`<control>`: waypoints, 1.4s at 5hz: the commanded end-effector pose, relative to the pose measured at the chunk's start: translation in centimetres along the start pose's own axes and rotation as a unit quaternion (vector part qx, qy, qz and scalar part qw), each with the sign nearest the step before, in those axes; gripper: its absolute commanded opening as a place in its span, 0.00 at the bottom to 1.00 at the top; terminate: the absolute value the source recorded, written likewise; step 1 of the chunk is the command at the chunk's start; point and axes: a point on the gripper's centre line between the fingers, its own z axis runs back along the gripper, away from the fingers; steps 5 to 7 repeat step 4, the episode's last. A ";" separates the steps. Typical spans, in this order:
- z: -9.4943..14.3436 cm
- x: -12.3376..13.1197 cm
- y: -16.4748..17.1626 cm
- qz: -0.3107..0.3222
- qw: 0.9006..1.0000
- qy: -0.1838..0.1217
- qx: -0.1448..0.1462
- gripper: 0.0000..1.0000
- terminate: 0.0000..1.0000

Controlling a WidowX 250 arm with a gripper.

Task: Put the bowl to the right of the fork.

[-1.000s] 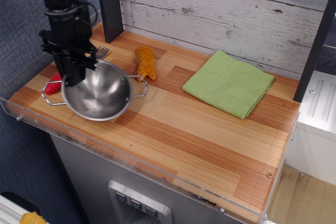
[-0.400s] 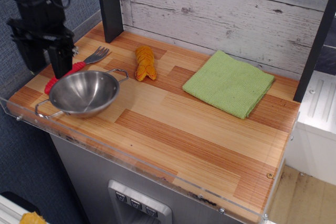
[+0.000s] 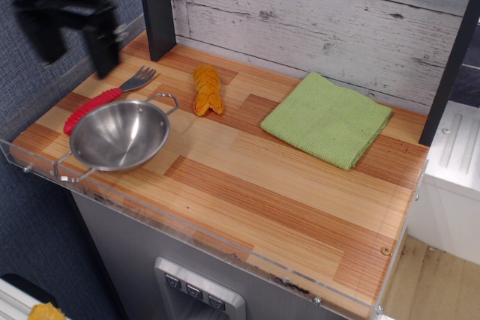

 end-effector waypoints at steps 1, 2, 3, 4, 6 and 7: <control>0.4 1.0 -4.5 -0.067 0.998 -0.012 -0.016 1.00 0.00; 0.4 1.1 -4.6 -0.082 0.996 -0.013 -0.018 1.00 0.00; 0.4 1.1 -4.6 -0.082 0.996 -0.013 -0.018 1.00 0.00; 0.4 1.1 -4.6 -0.082 0.996 -0.013 -0.018 1.00 1.00; 0.4 1.1 -4.6 -0.082 0.996 -0.013 -0.018 1.00 1.00; 0.4 1.1 -4.6 -0.082 0.996 -0.013 -0.018 1.00 1.00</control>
